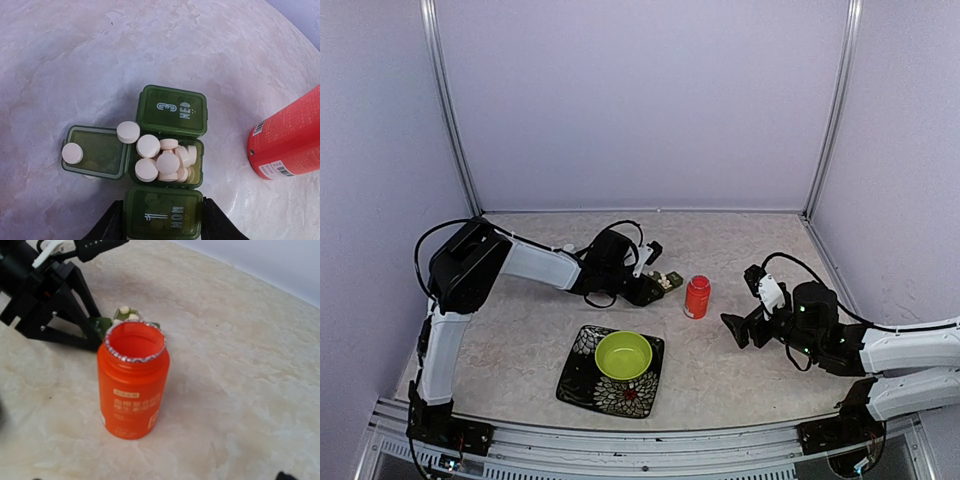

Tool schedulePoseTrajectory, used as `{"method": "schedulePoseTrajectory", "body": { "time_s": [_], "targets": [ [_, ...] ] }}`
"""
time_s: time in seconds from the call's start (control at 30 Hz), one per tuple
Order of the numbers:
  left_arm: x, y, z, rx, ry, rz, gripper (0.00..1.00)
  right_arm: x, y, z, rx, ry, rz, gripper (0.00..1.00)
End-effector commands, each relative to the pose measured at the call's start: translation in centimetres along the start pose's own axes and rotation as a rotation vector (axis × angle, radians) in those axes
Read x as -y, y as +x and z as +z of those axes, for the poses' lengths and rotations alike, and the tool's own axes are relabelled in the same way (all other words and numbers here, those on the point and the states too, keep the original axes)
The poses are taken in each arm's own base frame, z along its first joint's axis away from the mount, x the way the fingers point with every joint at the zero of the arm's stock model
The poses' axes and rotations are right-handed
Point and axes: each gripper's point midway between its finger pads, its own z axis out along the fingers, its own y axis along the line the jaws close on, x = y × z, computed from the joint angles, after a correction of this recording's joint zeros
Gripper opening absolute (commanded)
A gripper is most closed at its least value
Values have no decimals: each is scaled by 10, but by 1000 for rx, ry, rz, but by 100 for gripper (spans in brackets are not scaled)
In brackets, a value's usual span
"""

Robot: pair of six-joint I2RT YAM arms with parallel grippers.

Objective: Sort the pills into containers
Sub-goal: Pick up the pill container from the center of the board.

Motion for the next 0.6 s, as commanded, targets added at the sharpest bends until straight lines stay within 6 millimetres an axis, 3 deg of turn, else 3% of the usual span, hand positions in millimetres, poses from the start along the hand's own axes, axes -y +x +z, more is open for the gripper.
{"method": "schedulePoseTrajectory", "body": {
  "time_s": [0.0,0.3,0.57],
  "targets": [
    [-5,0,7,3,-6,26,42,1,-7,1,17,0,16,100],
    [-1,-3,5,15,7,37,39,1,-6,2,13,1,15,100],
    [8,-20,-18,78,8,55,36,1,-6,3,12,1,16,100]
  ]
}}
